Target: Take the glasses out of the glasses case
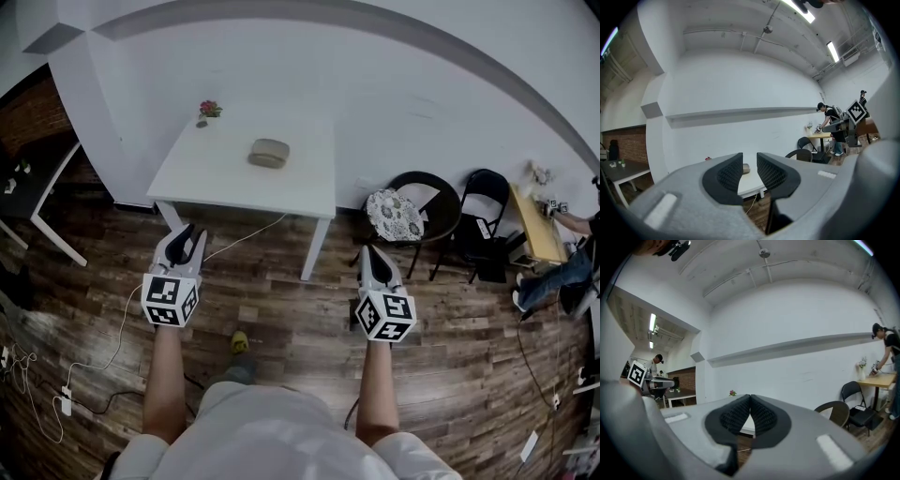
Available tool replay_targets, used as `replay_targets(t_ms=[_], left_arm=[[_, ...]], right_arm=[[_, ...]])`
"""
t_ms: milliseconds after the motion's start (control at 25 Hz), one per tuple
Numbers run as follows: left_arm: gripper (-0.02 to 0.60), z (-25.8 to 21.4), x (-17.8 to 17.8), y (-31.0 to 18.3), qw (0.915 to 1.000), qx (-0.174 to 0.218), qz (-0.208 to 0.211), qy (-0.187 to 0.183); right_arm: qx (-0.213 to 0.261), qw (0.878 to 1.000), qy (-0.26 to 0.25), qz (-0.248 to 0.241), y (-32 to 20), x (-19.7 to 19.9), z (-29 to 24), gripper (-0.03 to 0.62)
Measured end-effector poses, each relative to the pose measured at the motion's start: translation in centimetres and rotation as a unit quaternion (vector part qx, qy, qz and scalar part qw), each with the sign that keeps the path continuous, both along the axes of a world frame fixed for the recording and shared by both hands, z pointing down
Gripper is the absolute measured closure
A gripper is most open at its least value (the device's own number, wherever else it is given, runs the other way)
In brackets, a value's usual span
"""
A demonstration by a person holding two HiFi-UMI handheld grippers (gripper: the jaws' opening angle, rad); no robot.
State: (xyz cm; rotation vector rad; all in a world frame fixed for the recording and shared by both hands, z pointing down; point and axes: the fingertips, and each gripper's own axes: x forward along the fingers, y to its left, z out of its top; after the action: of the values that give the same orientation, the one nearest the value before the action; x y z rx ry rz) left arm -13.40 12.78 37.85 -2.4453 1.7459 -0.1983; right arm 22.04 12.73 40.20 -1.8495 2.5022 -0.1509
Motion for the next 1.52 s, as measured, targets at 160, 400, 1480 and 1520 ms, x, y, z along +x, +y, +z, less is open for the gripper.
replay_targets(t_ms=[160,400,1480,1520], left_arm=[[0.480,0.6,-0.1,-2.4,1.0000,-0.006,0.003,0.001],[0.480,1.2,-1.3,-7.1,0.9999,-0.013,0.010,0.004],[0.480,3.0,-9.7,-27.8,0.9958,-0.040,0.076,0.034],[0.480,3.1,-9.7,-28.1,0.9956,-0.040,0.078,0.034]], right_arm=[[-0.004,1.000,0.001,0.002,-2.2,-0.2,0.3,0.591],[-0.012,1.000,0.002,0.011,-6.2,-1.2,0.8,0.591],[-0.032,0.997,0.019,0.066,-22.9,-11.2,0.6,0.591],[-0.032,0.997,0.020,0.066,-23.2,-11.3,0.6,0.591]])
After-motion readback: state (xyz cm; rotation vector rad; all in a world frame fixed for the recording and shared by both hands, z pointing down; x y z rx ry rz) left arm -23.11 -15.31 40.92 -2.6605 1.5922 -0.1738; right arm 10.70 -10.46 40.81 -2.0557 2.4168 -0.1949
